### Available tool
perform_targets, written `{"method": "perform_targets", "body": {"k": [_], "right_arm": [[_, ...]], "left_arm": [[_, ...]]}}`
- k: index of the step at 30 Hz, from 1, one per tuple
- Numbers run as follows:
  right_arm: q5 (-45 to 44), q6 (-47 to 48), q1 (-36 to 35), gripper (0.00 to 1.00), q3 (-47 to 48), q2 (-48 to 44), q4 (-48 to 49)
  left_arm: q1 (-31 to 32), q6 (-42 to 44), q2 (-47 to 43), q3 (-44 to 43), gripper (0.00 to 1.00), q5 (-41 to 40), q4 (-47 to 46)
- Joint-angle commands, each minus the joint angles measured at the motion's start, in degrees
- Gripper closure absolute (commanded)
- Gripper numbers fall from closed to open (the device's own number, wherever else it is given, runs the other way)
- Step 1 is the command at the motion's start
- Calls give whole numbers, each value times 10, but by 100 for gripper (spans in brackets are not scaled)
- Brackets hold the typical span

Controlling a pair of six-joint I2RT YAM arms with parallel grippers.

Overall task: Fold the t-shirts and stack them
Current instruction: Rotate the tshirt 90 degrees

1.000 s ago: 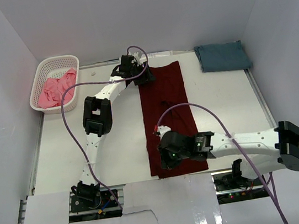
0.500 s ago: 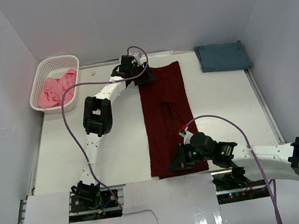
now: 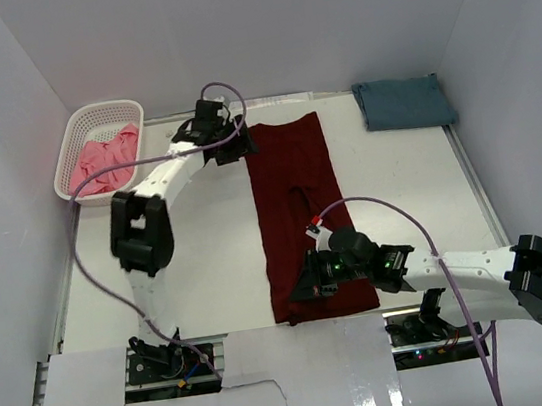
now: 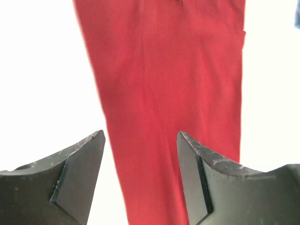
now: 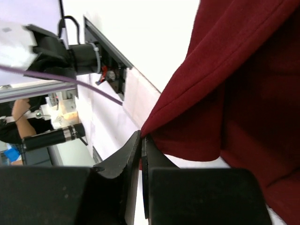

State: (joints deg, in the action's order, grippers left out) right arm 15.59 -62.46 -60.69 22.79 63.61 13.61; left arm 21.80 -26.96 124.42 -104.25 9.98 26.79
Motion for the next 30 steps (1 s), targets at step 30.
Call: {"method": "perform_targets", "body": {"k": [30], "right_arm": [[53, 114, 69, 92, 125, 150, -15]], "left_arm": [[4, -147, -934, 640, 24, 252, 199]]}}
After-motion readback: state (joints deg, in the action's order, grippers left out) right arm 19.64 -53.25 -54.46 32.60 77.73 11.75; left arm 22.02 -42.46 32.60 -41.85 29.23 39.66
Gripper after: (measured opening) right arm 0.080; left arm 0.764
